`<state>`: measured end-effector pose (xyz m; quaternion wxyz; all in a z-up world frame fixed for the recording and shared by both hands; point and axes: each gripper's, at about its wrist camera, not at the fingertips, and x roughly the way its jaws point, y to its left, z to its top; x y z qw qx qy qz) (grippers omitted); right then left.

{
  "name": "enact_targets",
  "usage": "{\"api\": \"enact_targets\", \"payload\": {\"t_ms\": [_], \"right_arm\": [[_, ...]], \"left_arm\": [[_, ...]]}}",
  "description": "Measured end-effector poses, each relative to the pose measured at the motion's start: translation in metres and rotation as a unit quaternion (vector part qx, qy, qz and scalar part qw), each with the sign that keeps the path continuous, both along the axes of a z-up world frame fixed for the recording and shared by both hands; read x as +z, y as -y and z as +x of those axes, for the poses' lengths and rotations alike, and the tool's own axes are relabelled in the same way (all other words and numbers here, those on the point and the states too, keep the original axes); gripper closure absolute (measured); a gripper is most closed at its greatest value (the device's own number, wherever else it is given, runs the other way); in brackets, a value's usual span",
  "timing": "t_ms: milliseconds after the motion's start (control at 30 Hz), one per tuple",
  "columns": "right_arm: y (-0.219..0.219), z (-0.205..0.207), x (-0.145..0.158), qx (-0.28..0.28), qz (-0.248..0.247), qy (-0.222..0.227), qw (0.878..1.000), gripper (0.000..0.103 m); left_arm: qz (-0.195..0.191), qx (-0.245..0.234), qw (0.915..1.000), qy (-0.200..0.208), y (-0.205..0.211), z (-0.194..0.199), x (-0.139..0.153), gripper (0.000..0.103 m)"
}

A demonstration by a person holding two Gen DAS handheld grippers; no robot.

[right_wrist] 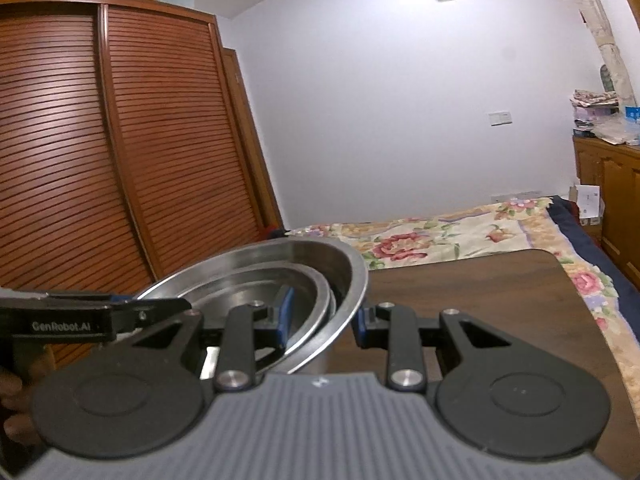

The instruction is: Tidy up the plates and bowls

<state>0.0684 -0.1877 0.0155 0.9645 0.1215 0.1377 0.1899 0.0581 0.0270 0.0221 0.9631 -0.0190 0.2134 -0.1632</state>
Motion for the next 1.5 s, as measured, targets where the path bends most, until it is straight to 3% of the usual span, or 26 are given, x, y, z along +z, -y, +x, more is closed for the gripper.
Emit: {"api": "enact_targets", "payload": {"t_ms": [667, 1267, 1500], "right_arm": [[-0.074, 0.015, -0.017, 0.085, -0.024, -0.026, 0.996, 0.071], [-0.114, 0.026, -0.036, 0.115, -0.075, -0.042, 0.990, 0.071], [-0.121, 0.035, -0.043, 0.116, -0.080, -0.053, 0.989, 0.071]], "left_arm": [[-0.002, 0.072, 0.9969, -0.032, -0.082, -0.003, -0.027, 0.065], [-0.002, 0.103, 0.9918, -0.075, -0.103, 0.014, -0.066, 0.065], [0.002, 0.106, 0.9914, -0.077, -0.105, 0.017, -0.068, 0.065]]}}
